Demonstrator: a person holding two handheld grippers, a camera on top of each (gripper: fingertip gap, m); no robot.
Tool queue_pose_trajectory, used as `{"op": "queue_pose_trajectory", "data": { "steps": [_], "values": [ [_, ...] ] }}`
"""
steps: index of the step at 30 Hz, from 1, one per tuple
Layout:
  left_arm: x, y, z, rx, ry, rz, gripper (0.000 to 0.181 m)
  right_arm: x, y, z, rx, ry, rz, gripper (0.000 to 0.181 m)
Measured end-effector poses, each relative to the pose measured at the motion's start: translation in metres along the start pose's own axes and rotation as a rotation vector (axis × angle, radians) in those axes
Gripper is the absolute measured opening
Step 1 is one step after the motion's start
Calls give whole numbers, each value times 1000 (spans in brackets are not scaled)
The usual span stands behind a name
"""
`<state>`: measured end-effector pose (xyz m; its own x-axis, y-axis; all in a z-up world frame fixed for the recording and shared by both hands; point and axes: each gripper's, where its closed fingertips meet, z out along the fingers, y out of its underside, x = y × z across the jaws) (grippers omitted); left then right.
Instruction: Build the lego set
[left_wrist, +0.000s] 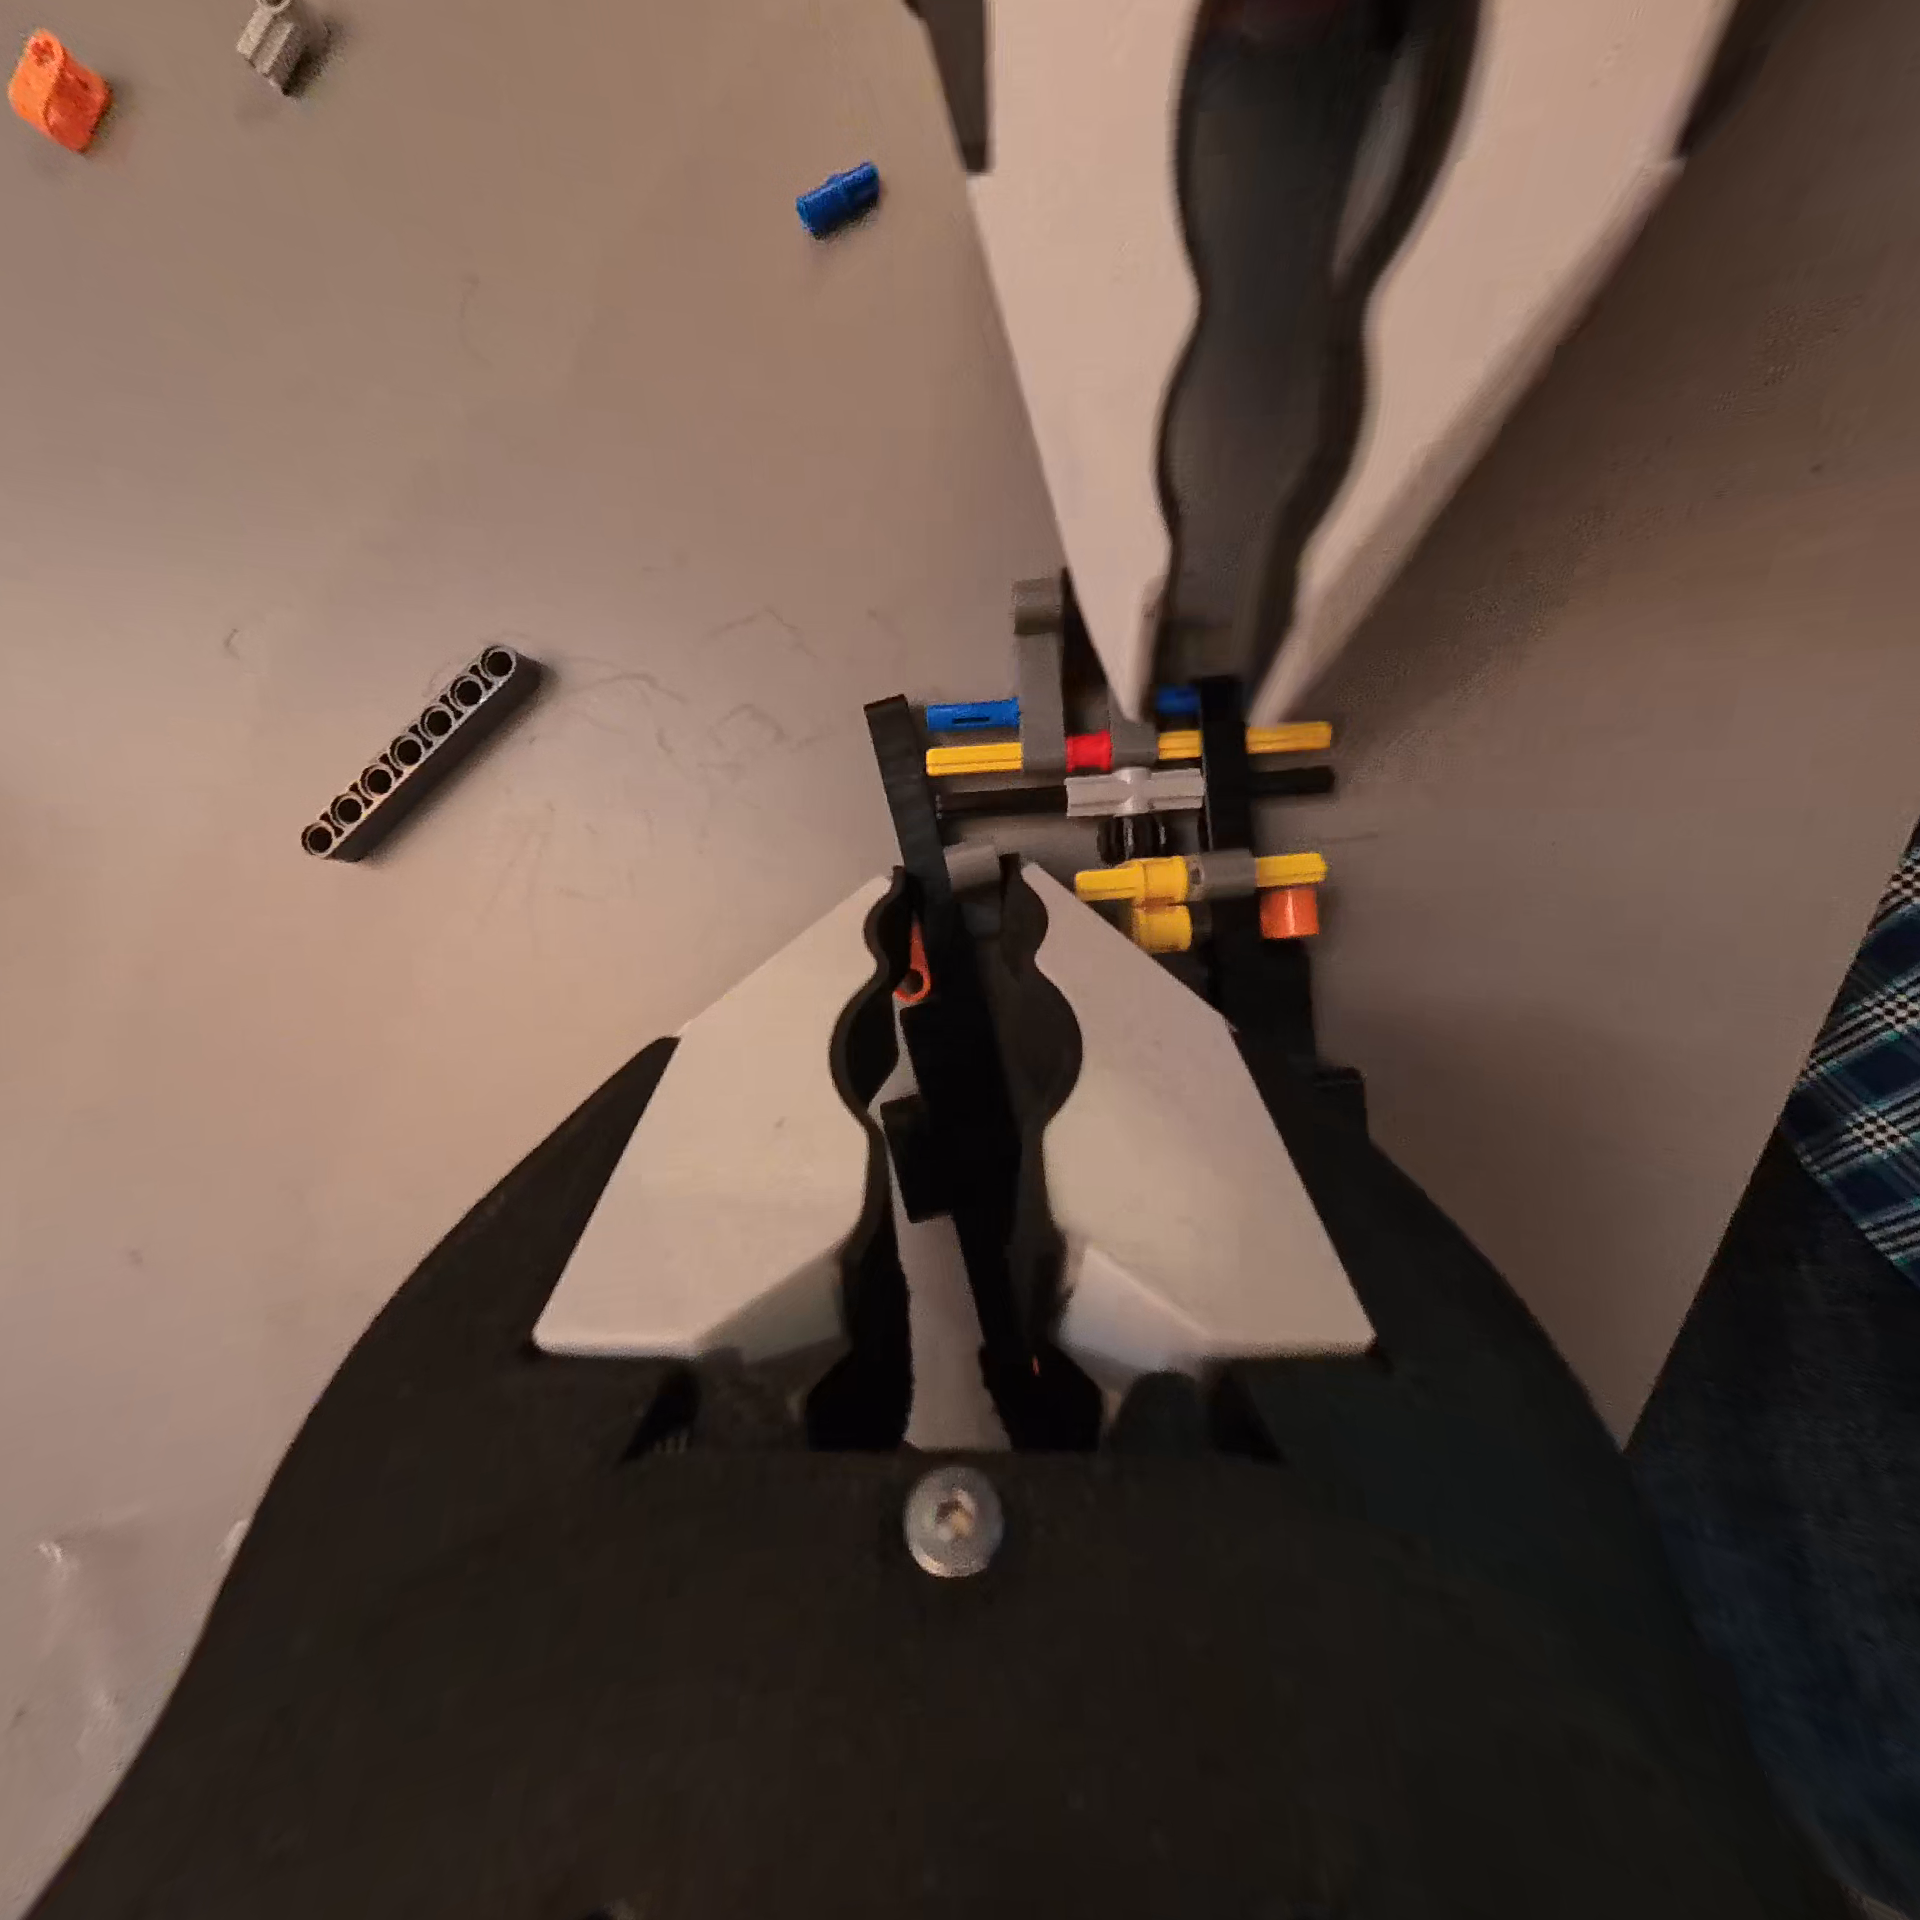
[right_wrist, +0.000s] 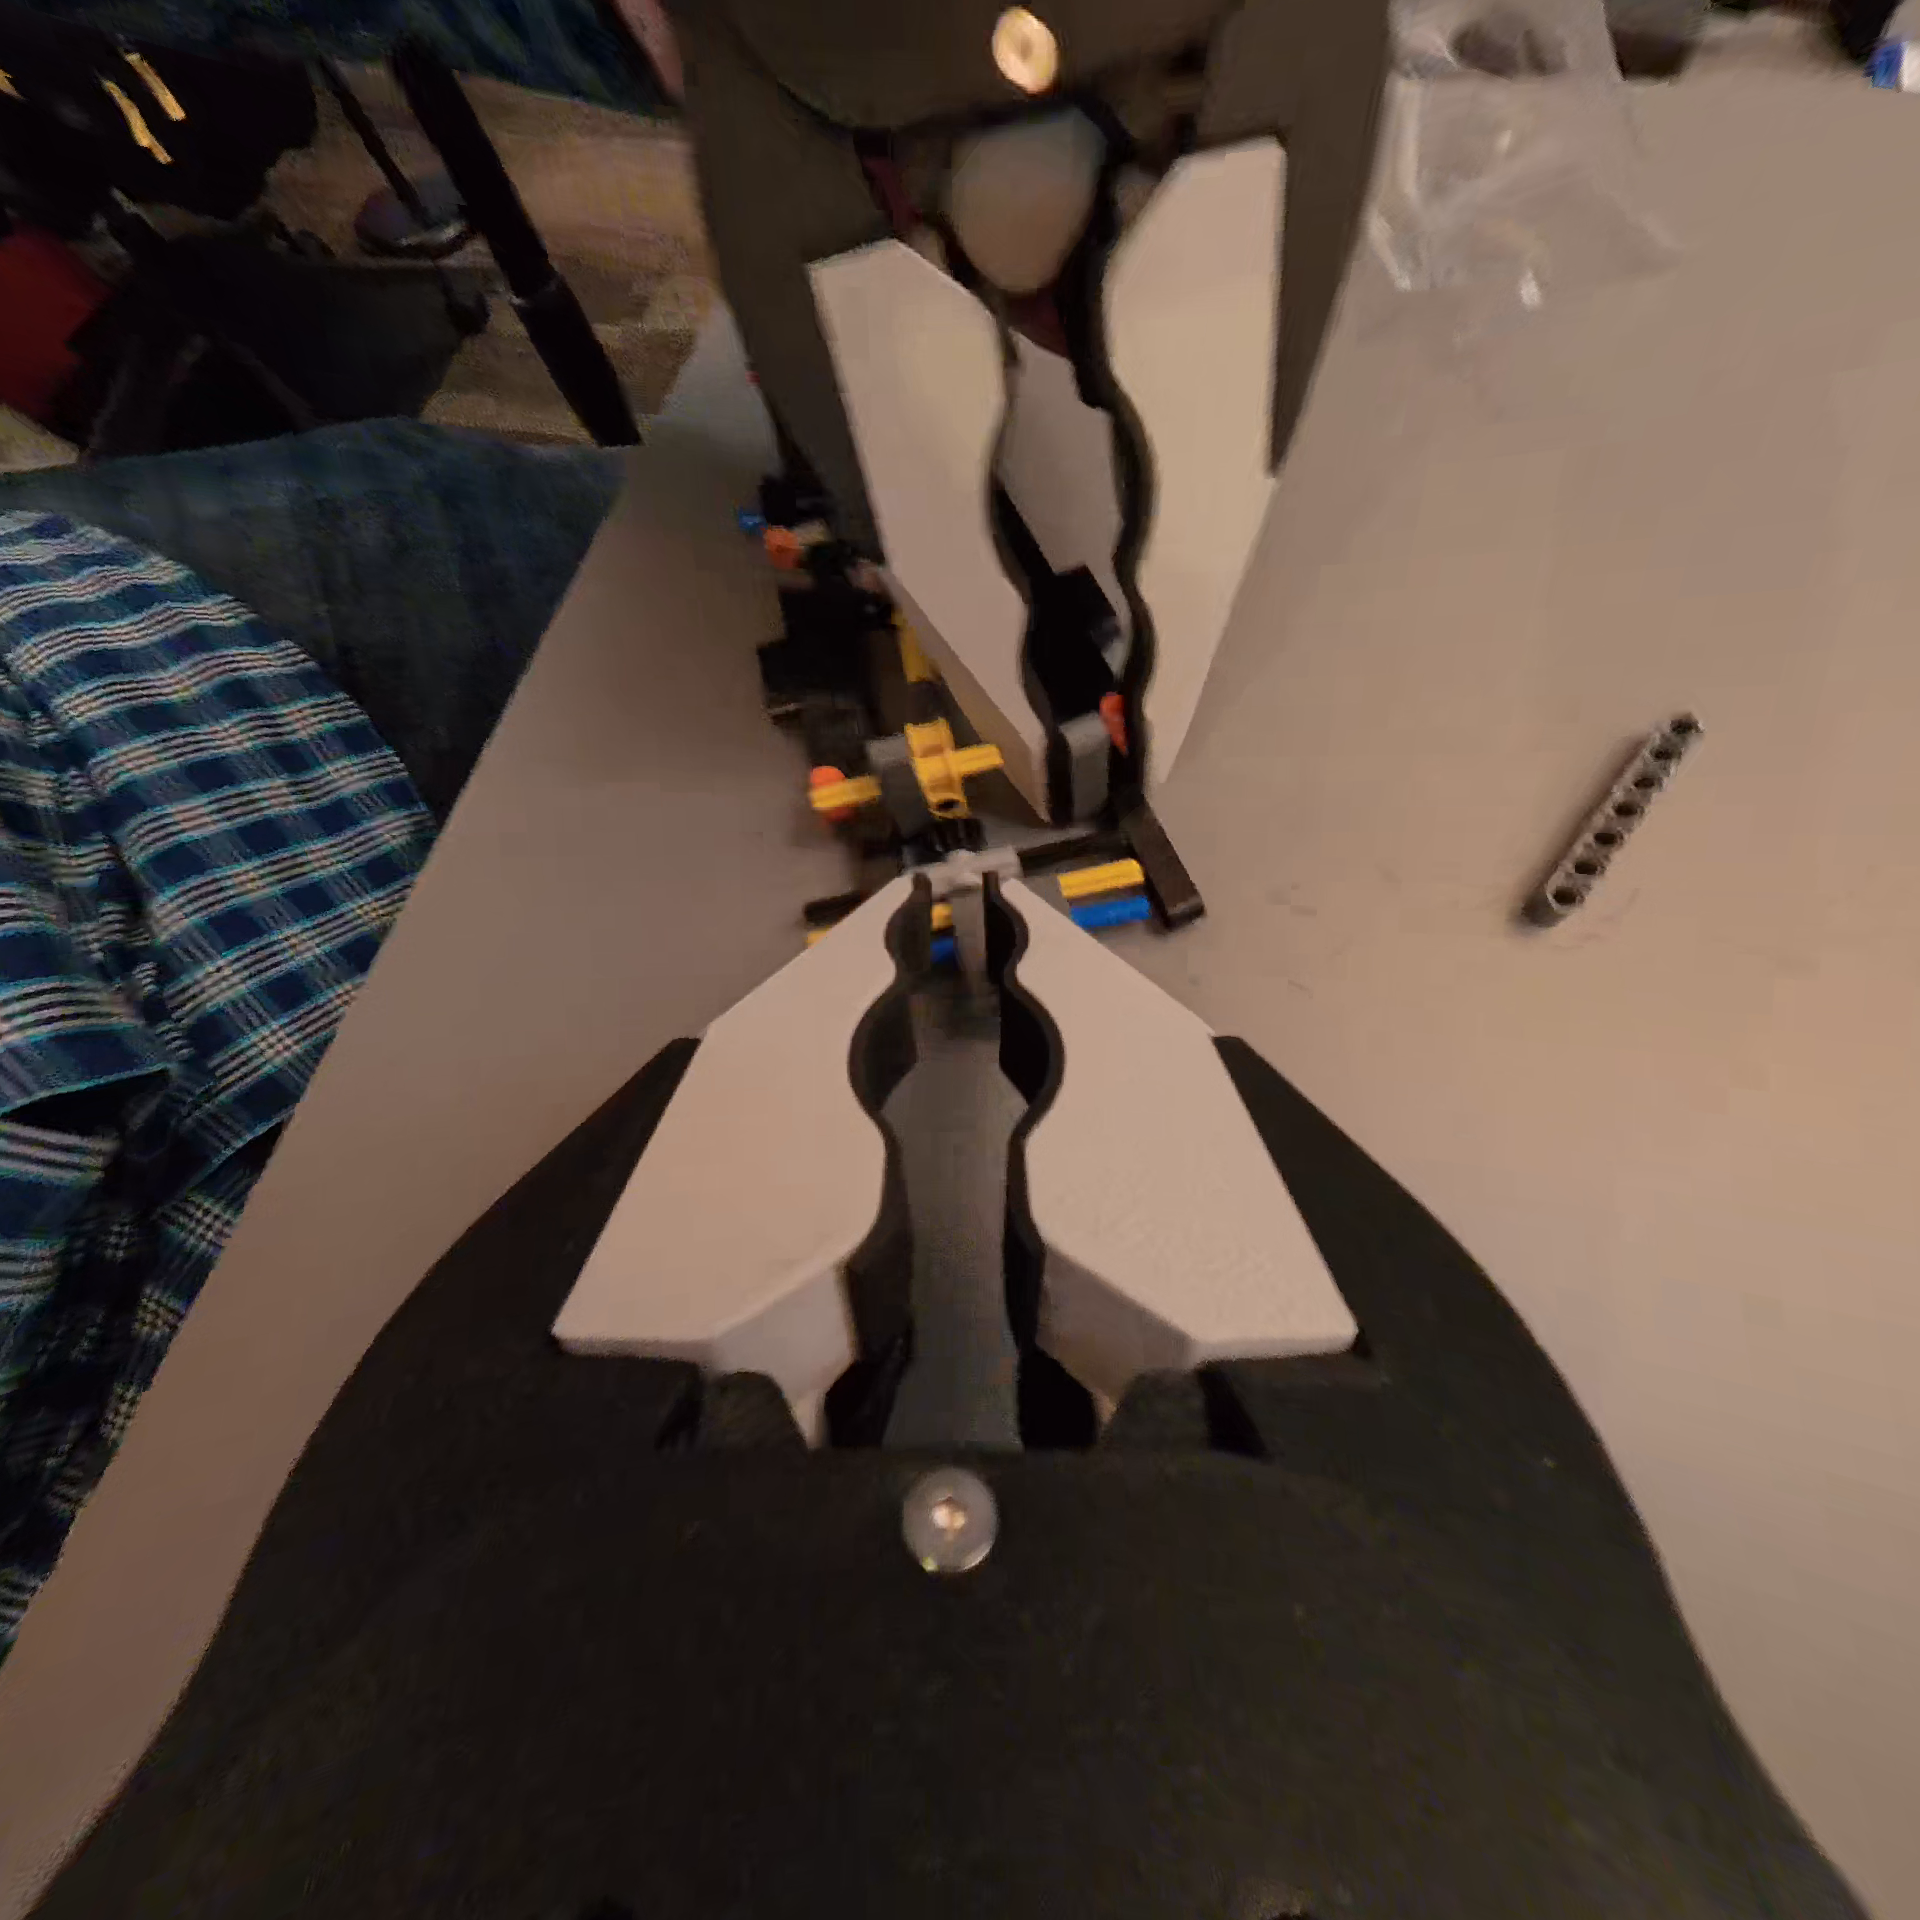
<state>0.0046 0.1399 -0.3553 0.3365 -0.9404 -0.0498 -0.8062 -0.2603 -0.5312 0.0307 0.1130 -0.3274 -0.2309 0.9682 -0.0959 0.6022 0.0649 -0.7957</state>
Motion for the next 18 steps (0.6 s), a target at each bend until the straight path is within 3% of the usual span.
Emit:
{"op": "queue_pose_trajectory", "data": {
  "steps": [1,5,12,15,18],
  "values": [
    [0,0,0,4,0,-2,15,-6,-3,2,-2,-4,-28,11],
    [0,0,0,0,4,6,15,-11,0,18,-56,20,-141,36],
    [0,0,0,2,14,4,15,5,9,18,-92,39,-98,65],
    [-1,-1,0,27,4,-16,15,1,11,22,-105,29,-127,70],
    [-2,1,-1,32,-7,-26,15,1,10,23,-108,28,-144,62]
  ]
}}
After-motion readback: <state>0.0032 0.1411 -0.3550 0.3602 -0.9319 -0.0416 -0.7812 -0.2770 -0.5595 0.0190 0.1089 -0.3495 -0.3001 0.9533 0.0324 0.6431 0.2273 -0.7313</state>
